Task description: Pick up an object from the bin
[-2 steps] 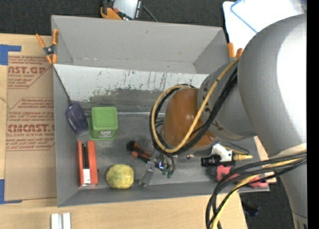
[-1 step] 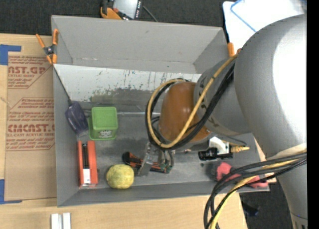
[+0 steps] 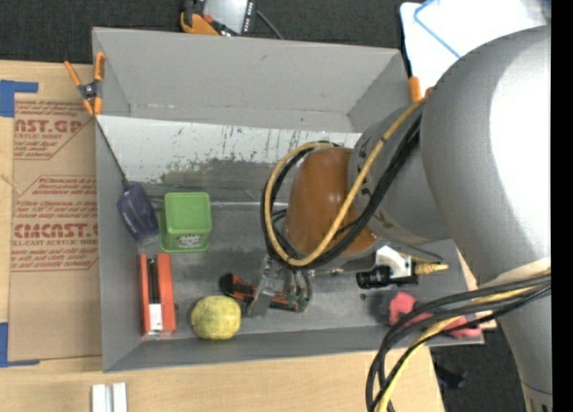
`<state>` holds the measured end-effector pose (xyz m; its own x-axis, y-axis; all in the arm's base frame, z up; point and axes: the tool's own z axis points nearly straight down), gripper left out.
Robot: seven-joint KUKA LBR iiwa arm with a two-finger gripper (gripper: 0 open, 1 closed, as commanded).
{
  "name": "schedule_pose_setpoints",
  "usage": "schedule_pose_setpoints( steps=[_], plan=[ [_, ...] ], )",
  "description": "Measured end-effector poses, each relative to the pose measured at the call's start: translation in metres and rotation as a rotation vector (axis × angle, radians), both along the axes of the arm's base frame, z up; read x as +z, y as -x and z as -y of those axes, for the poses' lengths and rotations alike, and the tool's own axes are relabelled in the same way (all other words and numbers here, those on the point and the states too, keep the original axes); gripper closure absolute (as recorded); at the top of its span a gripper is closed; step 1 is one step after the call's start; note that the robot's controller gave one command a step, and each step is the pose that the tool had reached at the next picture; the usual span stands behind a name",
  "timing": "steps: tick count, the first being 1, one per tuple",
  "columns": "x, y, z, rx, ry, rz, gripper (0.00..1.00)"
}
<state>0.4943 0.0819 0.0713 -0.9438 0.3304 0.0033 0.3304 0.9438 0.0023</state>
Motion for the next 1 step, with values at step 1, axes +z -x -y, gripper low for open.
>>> schedule_pose_setpoints(
  steps=[1],
  plan=[
    [0.0186, 0.0009, 0.0, 0.0, 0.0, -0.003, 1.0]
  ],
)
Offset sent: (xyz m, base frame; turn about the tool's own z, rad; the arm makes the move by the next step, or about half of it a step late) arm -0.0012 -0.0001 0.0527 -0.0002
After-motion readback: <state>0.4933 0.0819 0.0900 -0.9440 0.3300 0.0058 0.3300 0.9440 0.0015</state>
